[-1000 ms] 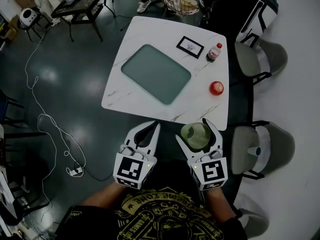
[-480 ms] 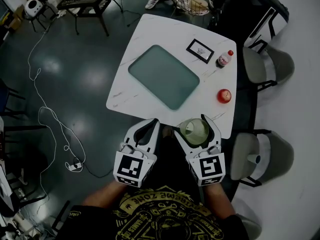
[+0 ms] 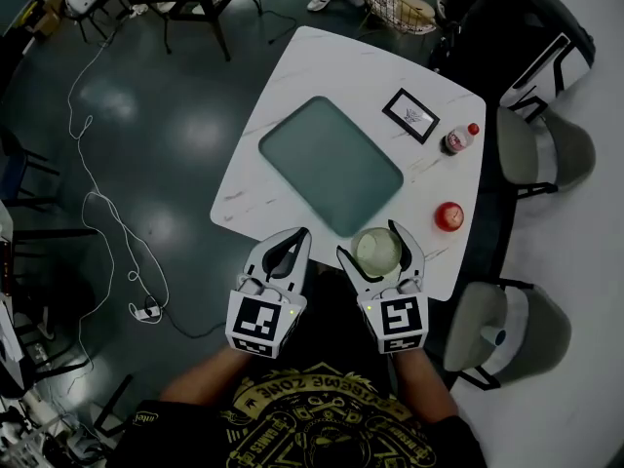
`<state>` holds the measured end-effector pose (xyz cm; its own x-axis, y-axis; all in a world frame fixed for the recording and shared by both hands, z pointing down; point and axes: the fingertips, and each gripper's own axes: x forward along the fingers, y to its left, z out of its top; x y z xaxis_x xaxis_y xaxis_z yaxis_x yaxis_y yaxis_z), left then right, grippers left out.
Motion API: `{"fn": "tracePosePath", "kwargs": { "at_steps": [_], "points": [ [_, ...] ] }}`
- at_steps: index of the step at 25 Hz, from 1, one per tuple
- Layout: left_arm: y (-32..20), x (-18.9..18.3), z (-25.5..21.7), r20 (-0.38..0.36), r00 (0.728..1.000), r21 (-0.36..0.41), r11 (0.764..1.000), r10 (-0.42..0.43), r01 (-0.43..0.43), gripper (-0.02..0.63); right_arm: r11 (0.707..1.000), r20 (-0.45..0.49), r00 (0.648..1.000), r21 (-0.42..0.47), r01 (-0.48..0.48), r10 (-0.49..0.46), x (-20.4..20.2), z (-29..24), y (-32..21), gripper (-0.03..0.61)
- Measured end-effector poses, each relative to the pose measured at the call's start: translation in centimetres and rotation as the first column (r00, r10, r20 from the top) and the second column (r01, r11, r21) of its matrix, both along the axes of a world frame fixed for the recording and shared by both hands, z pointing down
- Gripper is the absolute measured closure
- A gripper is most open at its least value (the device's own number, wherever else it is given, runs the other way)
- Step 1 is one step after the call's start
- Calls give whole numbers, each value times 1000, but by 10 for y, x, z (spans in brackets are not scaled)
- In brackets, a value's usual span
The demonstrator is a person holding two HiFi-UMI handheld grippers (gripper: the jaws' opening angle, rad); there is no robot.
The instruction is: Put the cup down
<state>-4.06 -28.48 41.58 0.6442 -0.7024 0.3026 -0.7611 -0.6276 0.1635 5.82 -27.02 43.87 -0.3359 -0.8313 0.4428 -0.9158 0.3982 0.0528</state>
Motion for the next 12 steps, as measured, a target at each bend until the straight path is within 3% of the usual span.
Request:
{"fn": "tracePosePath", "kwargs": {
  "at_steps": [12],
  "points": [
    [-50, 16, 37, 48, 994, -35, 994, -97, 99, 603, 993, 15, 995, -59, 103, -102, 9, 48, -56, 178]
  ]
}}
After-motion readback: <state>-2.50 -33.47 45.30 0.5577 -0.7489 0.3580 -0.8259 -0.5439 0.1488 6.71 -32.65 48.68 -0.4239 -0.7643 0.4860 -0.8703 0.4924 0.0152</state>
